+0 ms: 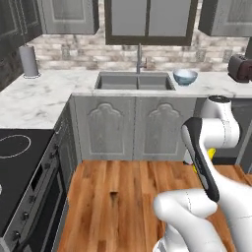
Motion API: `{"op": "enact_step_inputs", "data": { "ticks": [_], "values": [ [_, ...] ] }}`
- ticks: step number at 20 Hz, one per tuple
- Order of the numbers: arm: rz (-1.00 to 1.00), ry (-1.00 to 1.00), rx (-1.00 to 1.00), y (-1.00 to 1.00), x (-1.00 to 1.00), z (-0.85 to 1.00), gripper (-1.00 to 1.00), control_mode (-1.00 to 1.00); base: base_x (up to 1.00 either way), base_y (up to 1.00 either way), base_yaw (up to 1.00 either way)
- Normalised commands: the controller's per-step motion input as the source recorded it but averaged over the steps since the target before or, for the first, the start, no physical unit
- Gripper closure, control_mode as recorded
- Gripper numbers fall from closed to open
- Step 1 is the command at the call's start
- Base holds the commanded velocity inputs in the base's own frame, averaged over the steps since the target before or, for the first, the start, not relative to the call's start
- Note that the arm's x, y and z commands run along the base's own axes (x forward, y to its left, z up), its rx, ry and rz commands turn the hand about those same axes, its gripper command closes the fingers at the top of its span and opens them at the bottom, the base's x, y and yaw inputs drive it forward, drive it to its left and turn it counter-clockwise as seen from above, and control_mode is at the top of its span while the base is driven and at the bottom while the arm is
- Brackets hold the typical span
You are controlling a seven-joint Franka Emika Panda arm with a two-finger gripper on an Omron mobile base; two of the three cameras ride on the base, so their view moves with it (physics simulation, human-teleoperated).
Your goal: Pick the cup and bowl from the counter and place them on the counter next to the sink.
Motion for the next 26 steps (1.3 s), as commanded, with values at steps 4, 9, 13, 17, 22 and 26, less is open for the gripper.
{"op": "enact_step_inputs", "data": {
  "ticks": [4,9,13,17,22,26],
  "values": [
    [0.00,0.00,0.00,0.00,0.00,0.00,1.00,1.00,1.00,0.19,-0.24],
    [0.00,0.00,0.00,0.00,0.00,0.00,1.00,1.00,1.00,0.29,-0.20],
    [0.00,0.00,0.00,0.00,0.00,0.00,1.00,1.00,0.79,0.29,-0.16],
    [0.00,0.00,0.00,0.00,0.00,0.00,1.00,1.00,0.71,0.32,-0.15],
    [0.00,0.00,0.00,0.00,0.00,0.00,1.00,1.00,0.72,0.31,-0.09],
    [0.00,0.00,0.00,0.00,0.00,0.00,1.00,1.00,0.79,0.28,-0.09]
  ]
}}
